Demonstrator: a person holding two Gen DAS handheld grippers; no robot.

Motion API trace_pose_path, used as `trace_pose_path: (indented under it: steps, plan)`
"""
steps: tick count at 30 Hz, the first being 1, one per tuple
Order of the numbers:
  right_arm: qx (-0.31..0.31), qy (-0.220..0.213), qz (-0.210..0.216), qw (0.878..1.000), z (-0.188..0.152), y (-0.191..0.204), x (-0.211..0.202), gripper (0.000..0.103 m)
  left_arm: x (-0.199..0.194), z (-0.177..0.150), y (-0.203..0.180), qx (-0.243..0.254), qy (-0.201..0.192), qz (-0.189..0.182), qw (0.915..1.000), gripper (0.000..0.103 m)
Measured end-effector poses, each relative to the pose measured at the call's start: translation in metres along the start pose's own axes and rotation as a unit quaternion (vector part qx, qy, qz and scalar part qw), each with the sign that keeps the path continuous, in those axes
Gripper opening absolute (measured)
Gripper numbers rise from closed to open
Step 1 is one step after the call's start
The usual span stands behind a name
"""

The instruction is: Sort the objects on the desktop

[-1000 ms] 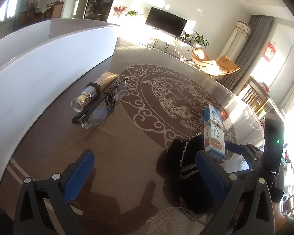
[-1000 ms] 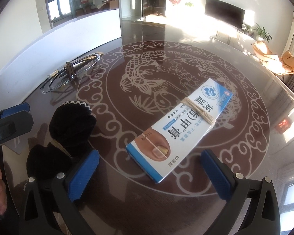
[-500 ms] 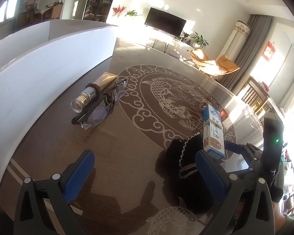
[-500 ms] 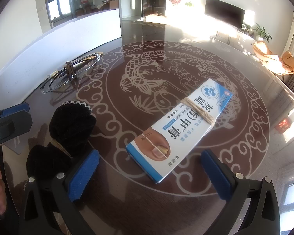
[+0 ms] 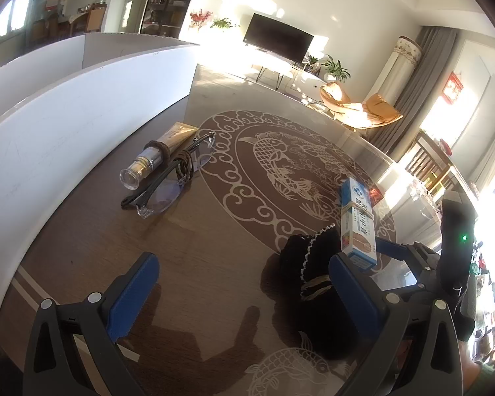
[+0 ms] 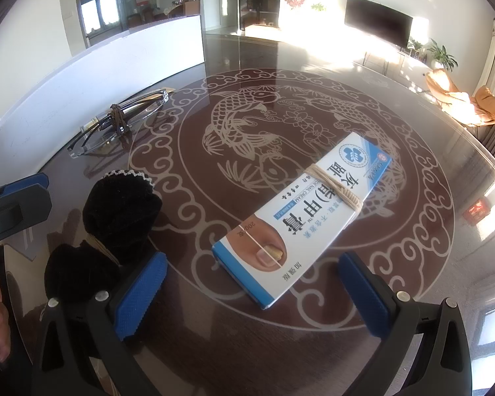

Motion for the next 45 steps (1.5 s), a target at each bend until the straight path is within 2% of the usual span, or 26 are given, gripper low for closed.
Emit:
trace_pose_path:
  steps: [15,23,28,31,34,36,37,38,45]
  plan:
    - [0.002,0.002,-0.001,1.000,0.000,0.000,0.000,0.103,0.002,-0.001,-0.001,0.002,0.003,0.002,1.0000,0.103]
    - [0.020,0.045,-0.012,0.999,0.028,0.000,0.020,0.103,0.004,-0.003,-0.007,0.020,0.003,0.009,0.9997,0.103]
    - [0.020,0.034,-0.012,0.999,0.036,-0.003,0.025,0.103,0.003,-0.002,-0.005,0.016,0.000,0.008,0.9998,0.103]
    - [0.026,0.018,-0.017,0.999,0.034,-0.007,0.019,0.089,0.003,-0.002,-0.004,0.014,0.002,0.008,0.9999,0.103]
    - [0.028,0.005,-0.020,0.999,0.029,-0.013,0.011,0.071,0.005,-0.003,-0.005,0.016,0.004,0.009,0.9998,0.103]
    - [0.032,-0.001,-0.024,0.999,0.026,-0.019,0.006,0.051,0.005,-0.003,-0.006,0.019,0.005,0.010,0.9998,0.103]
    - [0.034,-0.004,-0.027,0.999,0.025,-0.022,0.004,0.045,0.005,-0.003,-0.007,0.020,0.005,0.011,0.9997,0.103]
    - [0.037,-0.006,-0.028,0.999,0.024,-0.024,0.003,0.042,0.006,-0.003,-0.007,0.022,0.005,0.012,0.9997,0.103]
    - [0.046,-0.021,-0.037,0.998,0.001,-0.028,-0.013,0.042,0.008,-0.003,-0.007,0.024,0.010,0.013,0.9996,0.103]
Point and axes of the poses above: each gripper's, at about its wrist camera, not at the fingertips, and x roughly the way its jaws point, y to its left, z to its top, the point moved 4 cm from there along x, roughly the way its jaws point
